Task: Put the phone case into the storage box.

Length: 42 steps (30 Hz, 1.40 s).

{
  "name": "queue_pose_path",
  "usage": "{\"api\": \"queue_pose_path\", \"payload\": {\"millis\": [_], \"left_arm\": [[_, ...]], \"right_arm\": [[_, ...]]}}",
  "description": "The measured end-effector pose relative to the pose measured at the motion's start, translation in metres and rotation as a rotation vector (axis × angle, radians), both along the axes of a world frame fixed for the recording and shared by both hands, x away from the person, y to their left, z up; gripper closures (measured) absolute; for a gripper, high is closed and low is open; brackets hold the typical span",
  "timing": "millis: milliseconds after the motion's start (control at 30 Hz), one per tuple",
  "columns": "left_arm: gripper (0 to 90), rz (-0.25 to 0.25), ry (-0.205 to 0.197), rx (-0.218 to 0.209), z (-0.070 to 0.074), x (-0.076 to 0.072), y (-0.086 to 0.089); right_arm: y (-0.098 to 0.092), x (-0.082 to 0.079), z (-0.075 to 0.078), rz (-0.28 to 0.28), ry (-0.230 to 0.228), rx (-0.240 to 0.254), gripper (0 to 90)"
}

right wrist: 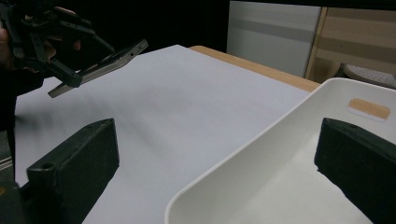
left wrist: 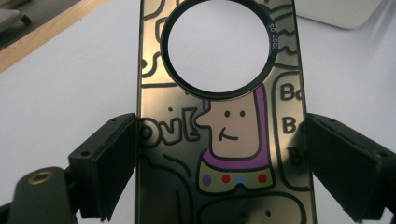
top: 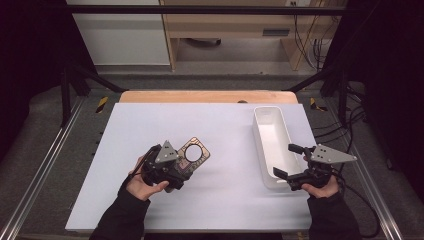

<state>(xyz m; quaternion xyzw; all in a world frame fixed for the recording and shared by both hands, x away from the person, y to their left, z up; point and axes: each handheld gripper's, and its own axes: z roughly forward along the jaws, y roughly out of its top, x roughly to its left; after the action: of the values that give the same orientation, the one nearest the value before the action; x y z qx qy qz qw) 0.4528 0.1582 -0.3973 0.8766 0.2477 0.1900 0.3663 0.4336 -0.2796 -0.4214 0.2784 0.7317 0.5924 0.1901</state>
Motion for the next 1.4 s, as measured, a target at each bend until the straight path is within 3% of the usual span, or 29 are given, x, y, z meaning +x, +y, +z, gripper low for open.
{"api": "queue_pose_path", "payload": {"millis": [1400], "left_arm": [[11.6,-0.15,-0.031,0.065,0.006,-0.02,-0.034]], "right_arm": [[0.054,-0.002,0.008,0.161,-0.025,-0.134,0.9]]}}
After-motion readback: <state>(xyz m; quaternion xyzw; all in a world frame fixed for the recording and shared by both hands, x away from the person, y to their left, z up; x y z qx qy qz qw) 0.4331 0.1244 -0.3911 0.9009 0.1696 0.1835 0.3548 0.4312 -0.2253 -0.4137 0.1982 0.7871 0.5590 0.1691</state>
